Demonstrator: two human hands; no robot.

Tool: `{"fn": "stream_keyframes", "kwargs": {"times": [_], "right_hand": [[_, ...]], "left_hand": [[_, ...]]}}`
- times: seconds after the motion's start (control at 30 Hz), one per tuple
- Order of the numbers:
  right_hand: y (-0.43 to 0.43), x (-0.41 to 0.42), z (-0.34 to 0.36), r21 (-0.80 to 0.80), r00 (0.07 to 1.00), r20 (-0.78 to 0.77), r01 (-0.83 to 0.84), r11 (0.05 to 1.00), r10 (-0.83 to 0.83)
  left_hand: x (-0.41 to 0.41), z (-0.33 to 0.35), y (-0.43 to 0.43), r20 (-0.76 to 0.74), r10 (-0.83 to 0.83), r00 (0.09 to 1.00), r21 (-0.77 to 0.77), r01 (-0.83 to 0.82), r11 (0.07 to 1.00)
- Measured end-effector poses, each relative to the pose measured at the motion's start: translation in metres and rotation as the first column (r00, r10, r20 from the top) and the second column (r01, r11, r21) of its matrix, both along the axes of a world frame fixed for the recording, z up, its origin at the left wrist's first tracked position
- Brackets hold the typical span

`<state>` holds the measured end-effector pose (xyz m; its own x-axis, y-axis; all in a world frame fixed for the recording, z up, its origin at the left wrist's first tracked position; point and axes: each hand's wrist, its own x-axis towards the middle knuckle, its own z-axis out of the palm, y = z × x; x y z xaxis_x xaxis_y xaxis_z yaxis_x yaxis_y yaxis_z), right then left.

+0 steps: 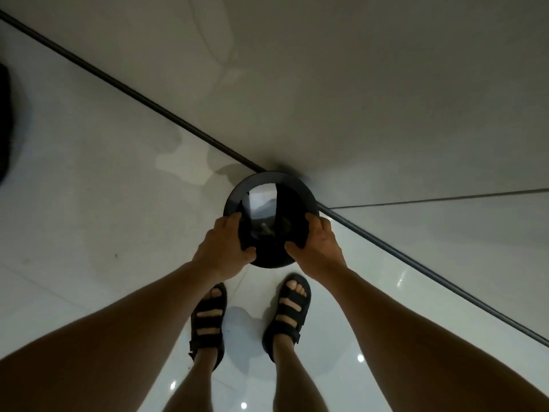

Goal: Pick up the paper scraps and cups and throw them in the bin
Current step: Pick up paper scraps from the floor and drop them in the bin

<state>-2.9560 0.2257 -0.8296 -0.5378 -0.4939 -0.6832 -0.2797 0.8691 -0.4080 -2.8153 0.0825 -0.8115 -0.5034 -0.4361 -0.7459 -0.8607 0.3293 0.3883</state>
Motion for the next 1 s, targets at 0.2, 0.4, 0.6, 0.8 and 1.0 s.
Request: {"fn": "stream_keyframes", "kwargs": {"times": [0.2, 0.4, 0.6, 0.8, 1.0], "right_hand": [[0.010, -0.004, 0.090, -0.033, 0.996, -0.082, 0.042, 0.999, -0.045], [0.026, 0.005, 0.230, -0.037, 0.984, -0.159, 0.081, 0.996, -0.086], [0.086, 0.015, 0.367, -0.090, 0.931, -0.253, 0.247, 0.965, -0.262], [0.194, 0.033, 0.465, -0.130, 0.821, -0.352, 0.432, 0.892, -0.449], [0.335, 0.090, 0.503, -0.165, 0.667, -0.366, 0.640, 0.751, -0.649]], "left_hand": [[-0.016, 0.094, -0.039, -0.034, -0.094, 0.995, -0.066, 0.092, 0.994], [-0.035, 0.227, -0.055, -0.089, -0.290, 0.953, -0.106, 0.280, 0.954], [-0.062, 0.361, -0.018, -0.107, -0.545, 0.832, -0.212, 0.516, 0.830], [-0.095, 0.449, 0.084, -0.147, -0.730, 0.667, -0.240, 0.692, 0.681], [-0.100, 0.499, 0.236, -0.157, -0.884, 0.440, -0.257, 0.846, 0.467]]}}
